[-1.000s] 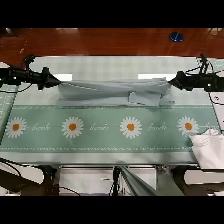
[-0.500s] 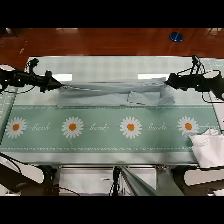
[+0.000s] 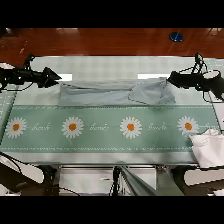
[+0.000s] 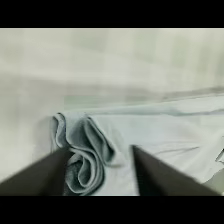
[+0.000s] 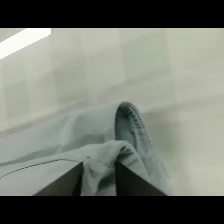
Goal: Fold the shirts.
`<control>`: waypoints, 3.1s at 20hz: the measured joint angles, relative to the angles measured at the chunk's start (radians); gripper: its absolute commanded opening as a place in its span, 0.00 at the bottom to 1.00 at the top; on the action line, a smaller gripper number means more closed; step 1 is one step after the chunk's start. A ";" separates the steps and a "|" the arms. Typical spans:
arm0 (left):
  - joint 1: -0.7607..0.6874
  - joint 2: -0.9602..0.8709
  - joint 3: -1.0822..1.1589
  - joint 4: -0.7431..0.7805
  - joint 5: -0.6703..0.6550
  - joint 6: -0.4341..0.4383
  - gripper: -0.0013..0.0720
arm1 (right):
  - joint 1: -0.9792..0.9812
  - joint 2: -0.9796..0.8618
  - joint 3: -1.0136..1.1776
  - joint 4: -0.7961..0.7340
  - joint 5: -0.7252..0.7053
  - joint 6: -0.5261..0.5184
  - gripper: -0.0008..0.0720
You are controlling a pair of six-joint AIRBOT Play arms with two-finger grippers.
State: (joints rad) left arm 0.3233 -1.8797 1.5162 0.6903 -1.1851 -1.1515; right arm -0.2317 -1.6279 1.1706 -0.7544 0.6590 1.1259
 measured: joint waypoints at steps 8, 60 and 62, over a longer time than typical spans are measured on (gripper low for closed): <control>0.119 0.058 0.077 -0.001 -0.127 0.007 0.74 | -0.107 0.073 0.124 -0.185 0.237 0.075 0.84; -0.884 0.077 0.092 0.100 0.101 -0.323 0.06 | -0.076 0.443 0.169 -0.013 0.766 0.166 0.04; -0.908 0.046 0.092 0.067 0.135 -0.331 0.06 | -0.076 0.471 0.169 -0.015 0.770 0.171 0.04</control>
State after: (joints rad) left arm -0.5842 -1.8339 1.6077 0.7574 -1.0504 -1.4822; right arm -0.3073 -1.1572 1.3399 -0.7692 1.4288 1.2964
